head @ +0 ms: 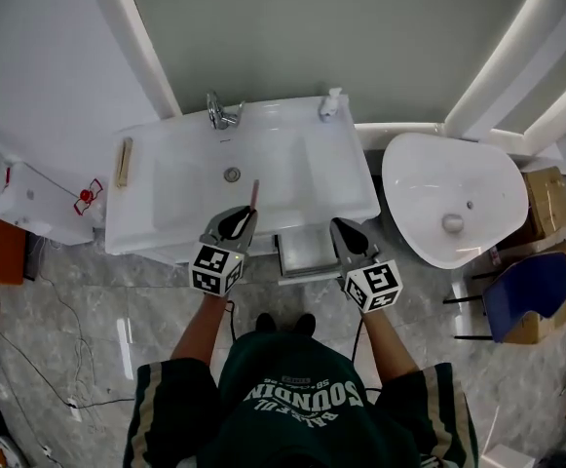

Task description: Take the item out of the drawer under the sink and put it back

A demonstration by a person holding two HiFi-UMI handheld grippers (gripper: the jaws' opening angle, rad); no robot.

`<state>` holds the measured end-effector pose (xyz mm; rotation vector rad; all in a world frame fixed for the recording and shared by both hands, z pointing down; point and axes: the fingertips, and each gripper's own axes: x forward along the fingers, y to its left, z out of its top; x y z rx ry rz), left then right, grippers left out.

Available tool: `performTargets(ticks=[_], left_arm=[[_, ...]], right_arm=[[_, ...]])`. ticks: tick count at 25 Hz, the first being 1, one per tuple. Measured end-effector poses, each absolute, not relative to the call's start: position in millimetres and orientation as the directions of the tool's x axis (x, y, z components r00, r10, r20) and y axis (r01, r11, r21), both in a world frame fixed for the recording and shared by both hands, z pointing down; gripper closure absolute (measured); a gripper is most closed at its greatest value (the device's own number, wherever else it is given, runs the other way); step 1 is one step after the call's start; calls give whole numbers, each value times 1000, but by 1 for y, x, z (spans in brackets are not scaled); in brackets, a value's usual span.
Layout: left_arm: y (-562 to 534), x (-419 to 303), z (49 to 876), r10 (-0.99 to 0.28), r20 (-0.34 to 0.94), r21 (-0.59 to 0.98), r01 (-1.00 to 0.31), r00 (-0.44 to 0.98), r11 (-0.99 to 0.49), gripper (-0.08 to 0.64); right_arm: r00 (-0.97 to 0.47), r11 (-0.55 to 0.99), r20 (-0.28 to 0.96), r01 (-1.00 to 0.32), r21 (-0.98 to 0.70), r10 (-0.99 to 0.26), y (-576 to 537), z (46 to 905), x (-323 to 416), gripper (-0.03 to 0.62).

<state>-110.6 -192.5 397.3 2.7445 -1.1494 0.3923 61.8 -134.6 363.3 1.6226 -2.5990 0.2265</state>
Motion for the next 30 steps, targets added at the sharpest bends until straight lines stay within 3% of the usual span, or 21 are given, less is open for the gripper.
performTargets(ticks=[8,30], left_arm=[[-197,-129,363,-718,223,28,-741,659,-671,465],[-177,-107,381,-671,260,59,-705,694,-706,465]], right_arm=[[-452,446,108,-892,-70,-886,-134,345,53,591],[-436,426,135,-900,-96,-890,-111,359,61,591]])
